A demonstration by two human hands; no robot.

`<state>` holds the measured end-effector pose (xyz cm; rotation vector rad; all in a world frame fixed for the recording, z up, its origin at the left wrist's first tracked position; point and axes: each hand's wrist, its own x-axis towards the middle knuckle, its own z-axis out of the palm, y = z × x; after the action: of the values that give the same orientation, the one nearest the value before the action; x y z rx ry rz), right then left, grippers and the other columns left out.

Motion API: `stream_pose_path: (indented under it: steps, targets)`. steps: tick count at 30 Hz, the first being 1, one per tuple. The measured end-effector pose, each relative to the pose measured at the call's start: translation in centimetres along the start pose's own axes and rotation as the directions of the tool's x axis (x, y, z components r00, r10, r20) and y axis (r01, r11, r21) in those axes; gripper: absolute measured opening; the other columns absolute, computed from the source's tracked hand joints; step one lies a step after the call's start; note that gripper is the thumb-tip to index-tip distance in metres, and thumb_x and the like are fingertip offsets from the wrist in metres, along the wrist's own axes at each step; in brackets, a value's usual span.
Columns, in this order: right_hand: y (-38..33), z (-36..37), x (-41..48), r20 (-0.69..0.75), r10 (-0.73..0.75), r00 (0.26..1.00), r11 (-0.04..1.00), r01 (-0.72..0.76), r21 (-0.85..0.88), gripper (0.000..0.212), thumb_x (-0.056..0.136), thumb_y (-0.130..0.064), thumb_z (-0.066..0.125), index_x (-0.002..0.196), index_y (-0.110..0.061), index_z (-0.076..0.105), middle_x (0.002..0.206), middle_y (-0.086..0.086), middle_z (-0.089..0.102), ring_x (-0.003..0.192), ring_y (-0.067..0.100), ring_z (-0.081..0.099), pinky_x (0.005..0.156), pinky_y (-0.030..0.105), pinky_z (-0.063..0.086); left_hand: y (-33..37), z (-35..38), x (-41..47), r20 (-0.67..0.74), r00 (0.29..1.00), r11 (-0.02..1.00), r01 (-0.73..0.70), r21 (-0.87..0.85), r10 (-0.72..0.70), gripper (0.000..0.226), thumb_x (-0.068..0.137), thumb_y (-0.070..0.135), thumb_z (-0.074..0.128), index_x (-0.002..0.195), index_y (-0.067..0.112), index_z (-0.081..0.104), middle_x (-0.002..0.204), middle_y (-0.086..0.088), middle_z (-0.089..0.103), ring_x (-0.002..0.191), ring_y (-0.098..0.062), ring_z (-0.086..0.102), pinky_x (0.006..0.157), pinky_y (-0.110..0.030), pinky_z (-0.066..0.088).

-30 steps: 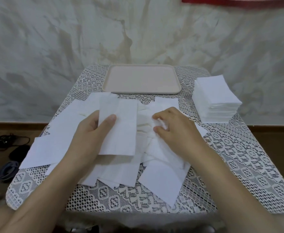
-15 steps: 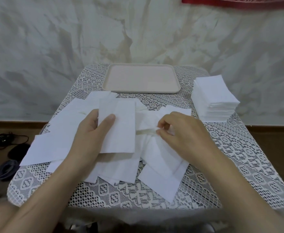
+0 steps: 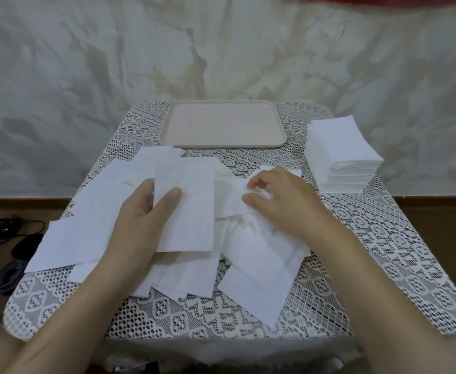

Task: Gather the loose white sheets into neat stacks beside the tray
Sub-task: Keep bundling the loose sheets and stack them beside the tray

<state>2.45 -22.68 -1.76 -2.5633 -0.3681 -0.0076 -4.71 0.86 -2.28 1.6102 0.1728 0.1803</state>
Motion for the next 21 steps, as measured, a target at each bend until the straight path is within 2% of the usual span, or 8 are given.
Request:
stream_pose_path:
  steps: [3,5,10,12,15,17,19,21]
  targets:
    - [0.0,-0.7,0.8,0.062,0.008,0.998,1.000,-0.008,0.012,0.039,0.093,-0.052,0.064,0.128,-0.035,0.062,0.128,-0.010,0.057,0.112,0.012,0.056,0.086,0.030,0.034,0.0,0.0,0.0,-0.007,1.000,1.000,0.005,-0.003,-0.005,0.055,0.089,0.054,0.072,0.117,0.008,0.061,0.115,-0.029,0.064,0.102,-0.047,0.068,0.087,-0.074,0.052]
    - [0.1,-1.0,1.1,0.096,0.029,0.995,0.997,-0.035,0.062,0.040,0.091,-0.051,0.068,0.128,-0.038,0.062,0.119,-0.013,0.058,0.105,0.011,0.055,0.083,0.030,0.036,-0.1,-0.1,0.2,-0.016,1.000,0.999,0.023,-0.023,-0.024,0.032,0.099,0.043,0.070,0.114,0.014,0.066,0.116,-0.023,0.070,0.108,-0.047,0.068,0.089,-0.075,0.051]
    - [0.5,-1.0,1.2,0.073,0.054,0.996,0.987,-0.064,0.146,0.012,0.086,-0.041,0.072,0.094,-0.033,0.068,0.086,-0.012,0.061,0.081,0.009,0.057,0.067,0.028,0.041,0.3,0.3,0.1,-0.031,0.997,0.996,0.073,-0.056,-0.075,0.013,0.102,0.035,0.065,0.107,0.025,0.072,0.112,-0.013,0.075,0.107,-0.041,0.070,0.086,-0.068,0.057]
    - [0.3,-1.2,0.8,0.029,0.035,0.999,0.989,-0.039,0.144,0.012,0.086,-0.037,0.072,0.081,-0.031,0.063,0.079,-0.010,0.061,0.074,0.008,0.056,0.064,0.030,0.040,0.5,0.3,-0.1,-0.028,0.998,0.997,0.059,-0.055,-0.060,0.023,0.100,0.039,0.070,0.111,0.019,0.068,0.116,-0.019,0.072,0.110,-0.045,0.067,0.087,-0.072,0.054]
    - [0.3,-1.4,-0.6,0.039,0.051,0.998,0.987,-0.056,0.153,0.012,0.087,-0.035,0.072,0.086,-0.028,0.062,0.072,-0.012,0.062,0.072,0.009,0.059,0.063,0.030,0.039,0.7,0.3,-0.3,-0.018,0.999,0.998,0.039,-0.053,-0.040,0.035,0.096,0.044,0.071,0.113,0.013,0.064,0.119,-0.025,0.067,0.105,-0.042,0.071,0.086,-0.073,0.054]
    - [0.8,-1.4,-2.0,0.114,0.062,0.992,0.970,-0.087,0.228,0.016,0.085,-0.036,0.072,0.093,-0.027,0.061,0.065,-0.014,0.063,0.066,0.013,0.060,0.064,0.032,0.044,0.9,0.3,-0.4,-0.001,0.999,0.997,0.040,-0.062,-0.040,0.042,0.095,0.047,0.071,0.115,0.011,0.062,0.118,-0.026,0.066,0.096,-0.031,0.070,0.083,-0.070,0.056]
    - [1.2,-1.6,-3.3,0.189,0.065,0.980,0.942,-0.123,0.311,0.028,0.079,-0.044,0.071,0.100,-0.027,0.063,0.072,-0.008,0.070,0.069,0.021,0.067,0.068,0.037,0.051,1.0,0.2,-0.6,0.020,0.999,0.998,0.039,-0.052,-0.038,0.063,0.086,0.056,0.072,0.118,0.006,0.055,0.109,-0.025,0.066,0.094,-0.028,0.064,0.076,-0.062,0.056]
    - [1.6,-1.7,-3.9,0.180,0.068,0.981,0.930,-0.128,0.344,0.031,0.080,-0.049,0.073,0.095,-0.024,0.065,0.065,-0.003,0.065,0.061,0.022,0.061,0.064,0.035,0.045,1.1,0.2,-0.6,0.024,0.999,0.999,0.029,-0.042,-0.028,0.071,0.080,0.062,0.072,0.118,0.004,0.053,0.104,-0.020,0.065,0.093,-0.028,0.061,0.073,-0.055,0.052]
